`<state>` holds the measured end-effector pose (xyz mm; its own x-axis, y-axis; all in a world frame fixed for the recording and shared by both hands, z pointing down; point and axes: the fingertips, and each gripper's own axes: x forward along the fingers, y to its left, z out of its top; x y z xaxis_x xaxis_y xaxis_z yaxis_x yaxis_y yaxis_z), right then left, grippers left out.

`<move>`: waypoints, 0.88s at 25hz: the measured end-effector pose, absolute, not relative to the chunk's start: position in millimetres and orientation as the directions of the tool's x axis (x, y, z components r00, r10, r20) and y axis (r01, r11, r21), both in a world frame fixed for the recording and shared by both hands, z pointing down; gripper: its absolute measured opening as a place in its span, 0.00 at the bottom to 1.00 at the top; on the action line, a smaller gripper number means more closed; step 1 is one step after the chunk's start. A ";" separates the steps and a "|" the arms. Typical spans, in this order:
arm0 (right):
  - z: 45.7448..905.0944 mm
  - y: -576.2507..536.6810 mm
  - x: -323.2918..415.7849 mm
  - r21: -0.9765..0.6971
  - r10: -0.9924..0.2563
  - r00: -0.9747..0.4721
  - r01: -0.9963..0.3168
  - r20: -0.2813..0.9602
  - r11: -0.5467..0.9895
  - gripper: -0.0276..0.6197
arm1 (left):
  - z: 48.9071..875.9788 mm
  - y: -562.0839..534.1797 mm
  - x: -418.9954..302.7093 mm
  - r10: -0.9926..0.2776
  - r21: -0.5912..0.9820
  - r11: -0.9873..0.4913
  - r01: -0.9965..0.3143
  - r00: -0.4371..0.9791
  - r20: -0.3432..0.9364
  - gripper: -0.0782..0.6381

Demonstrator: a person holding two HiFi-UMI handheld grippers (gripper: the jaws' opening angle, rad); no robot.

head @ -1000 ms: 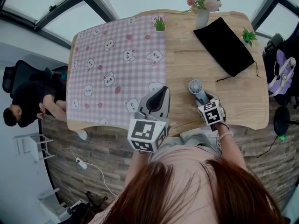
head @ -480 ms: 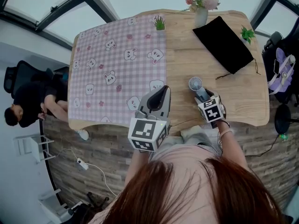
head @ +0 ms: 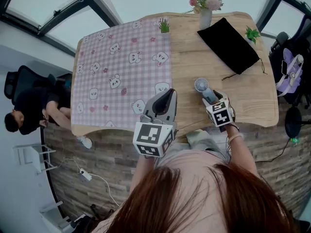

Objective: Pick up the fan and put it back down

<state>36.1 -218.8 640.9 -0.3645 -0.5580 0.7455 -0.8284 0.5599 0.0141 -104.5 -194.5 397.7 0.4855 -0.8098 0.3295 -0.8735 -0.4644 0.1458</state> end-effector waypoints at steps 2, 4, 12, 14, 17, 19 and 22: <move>635.0 -218.2 38.2 0.025 -0.579 -0.358 -0.836 0.732 0.548 0.42 | 396.0 -190.5 -104.0 -0.811 0.143 -0.469 -0.871 0.489 0.321 0.13; 629.4 -214.9 39.5 0.026 -0.593 -0.354 -0.844 0.723 0.535 0.40 | 394.1 -185.3 -104.2 -0.812 0.142 -0.472 -0.870 0.492 0.315 0.13; 603.2 -205.7 42.9 -0.073 -0.651 -0.373 -0.895 0.661 0.439 0.34 | 385.3 -167.8 -104.6 -0.818 0.136 -0.480 -0.867 0.498 0.288 0.13; 595.8 -202.7 43.8 -0.091 -0.665 -0.376 -0.902 0.645 0.421 0.32 | 383.2 -162.6 -104.2 -0.819 0.134 -0.483 -0.866 0.500 0.282 0.13; 584.9 -197.2 44.2 -0.099 -0.686 -0.374 -0.909 0.624 0.406 0.30 | 380.0 -153.9 -104.0 -0.819 0.132 -0.487 -0.863 0.504 0.273 0.13; 577.5 -193.2 44.4 -0.107 -0.701 -0.372 -0.914 0.608 0.392 0.29 | 378.6 -148.2 -104.2 -0.819 0.131 -0.491 -0.861 0.507 0.268 0.13; 565.4 -185.7 44.6 -0.119 -0.725 -0.368 -0.921 0.583 0.371 0.25 | 377.2 -139.6 -105.0 -0.818 0.130 -0.494 -0.859 0.511 0.265 0.13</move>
<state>44.6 -185.7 565.4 -0.3675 -0.7249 0.5826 -0.9210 0.3709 -0.1195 -105.0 -139.6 377.2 0.5106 -0.8181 0.2645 -0.8595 -0.4944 0.1300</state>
